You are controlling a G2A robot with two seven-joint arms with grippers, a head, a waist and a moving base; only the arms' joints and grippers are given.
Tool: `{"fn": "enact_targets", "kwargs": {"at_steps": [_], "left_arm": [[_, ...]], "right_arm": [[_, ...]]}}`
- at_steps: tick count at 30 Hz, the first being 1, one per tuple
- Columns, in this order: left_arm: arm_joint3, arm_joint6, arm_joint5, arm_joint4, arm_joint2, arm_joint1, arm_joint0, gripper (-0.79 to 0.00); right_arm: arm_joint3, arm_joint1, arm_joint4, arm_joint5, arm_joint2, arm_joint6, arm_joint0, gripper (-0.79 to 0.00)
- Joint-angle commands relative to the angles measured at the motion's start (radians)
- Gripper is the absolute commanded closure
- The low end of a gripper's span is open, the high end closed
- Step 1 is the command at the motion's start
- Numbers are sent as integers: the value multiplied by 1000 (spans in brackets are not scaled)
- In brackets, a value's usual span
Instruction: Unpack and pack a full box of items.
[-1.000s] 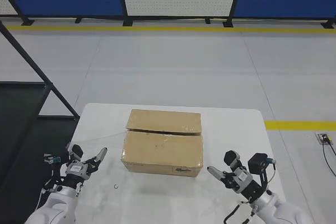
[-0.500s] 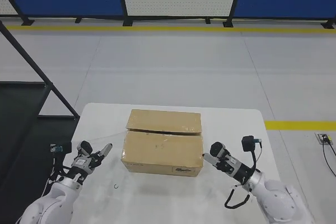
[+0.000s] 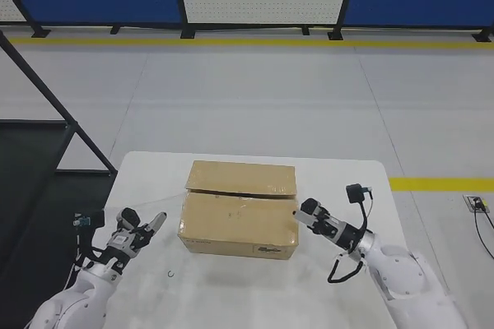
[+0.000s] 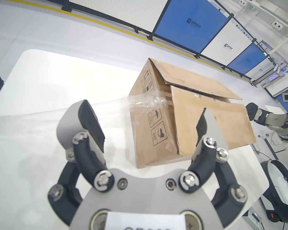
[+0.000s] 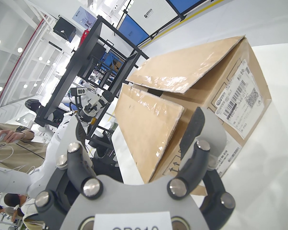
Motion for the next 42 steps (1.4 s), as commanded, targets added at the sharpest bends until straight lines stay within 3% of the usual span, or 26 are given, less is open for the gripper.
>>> {"fn": "enact_targets", "kwargs": {"at_steps": [1,13,21,30,37,42], "left_arm": [[3,5,2,1,2,0,-1,-785],[1,20,9,-7,3,0,7,-785],[-1,13,30,9,19,0,-3,-785],[0,-20,41,11,25,2,-23,-785],[-8,-78,-32,43,23,11,-26,-785],[-2,-157,-148,16,-2,22,-23,-785]], "right_arm": [[16,-1,19,-6,-11,19,17,-785],[34,1,153,-70,-20,93,45,-785],[-1,20,339,-183,19,270,16,-785],[-66,48,511,-231,40,479,-24,-785],[-120,83,510,-207,16,503,-50,-785],[-134,110,478,-213,-10,497,-58,-785]]}}
